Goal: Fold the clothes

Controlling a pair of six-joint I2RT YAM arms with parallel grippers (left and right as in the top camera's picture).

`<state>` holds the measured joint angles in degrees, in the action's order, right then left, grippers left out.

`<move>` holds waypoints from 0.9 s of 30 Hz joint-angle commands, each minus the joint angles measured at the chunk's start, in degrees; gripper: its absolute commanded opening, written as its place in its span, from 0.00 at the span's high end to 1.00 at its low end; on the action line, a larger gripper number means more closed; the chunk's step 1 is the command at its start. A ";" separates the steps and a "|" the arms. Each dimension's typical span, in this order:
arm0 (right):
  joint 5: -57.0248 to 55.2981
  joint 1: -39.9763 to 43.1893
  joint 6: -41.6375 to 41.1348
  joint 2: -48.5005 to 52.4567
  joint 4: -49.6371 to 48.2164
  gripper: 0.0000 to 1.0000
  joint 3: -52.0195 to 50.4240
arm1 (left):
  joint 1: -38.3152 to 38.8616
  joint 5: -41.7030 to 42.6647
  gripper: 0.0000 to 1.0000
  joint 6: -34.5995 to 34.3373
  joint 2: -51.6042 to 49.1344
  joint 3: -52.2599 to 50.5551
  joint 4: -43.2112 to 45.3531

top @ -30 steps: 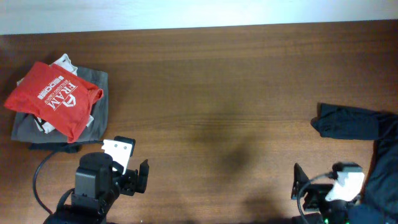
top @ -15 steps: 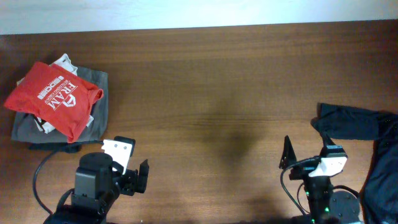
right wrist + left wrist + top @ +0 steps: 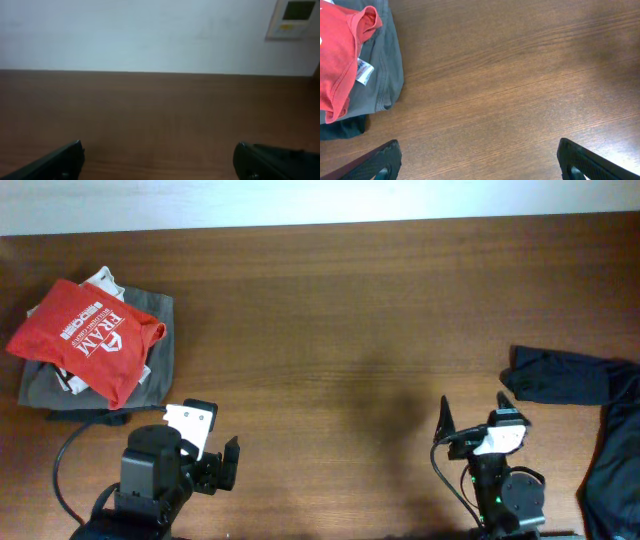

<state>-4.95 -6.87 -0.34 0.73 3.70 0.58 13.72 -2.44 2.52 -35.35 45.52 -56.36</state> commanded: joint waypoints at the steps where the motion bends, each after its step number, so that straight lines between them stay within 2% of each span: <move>1: 3.37 1.49 -0.09 -0.50 0.98 0.01 -0.26 | 0.17 -0.57 0.01 -0.52 0.28 -0.17 0.09; 9: 3.87 8.46 -0.09 -0.44 0.92 0.01 -0.26 | 0.17 -0.57 0.01 -0.52 0.28 -0.17 0.09; 27: 3.87 8.46 -0.09 -0.42 0.92 0.01 -0.26 | 0.17 -0.57 0.01 -0.52 0.28 -0.17 0.09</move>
<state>-1.85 1.10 -0.19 0.73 4.10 0.58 13.72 -2.42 2.52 -35.35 45.52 -56.38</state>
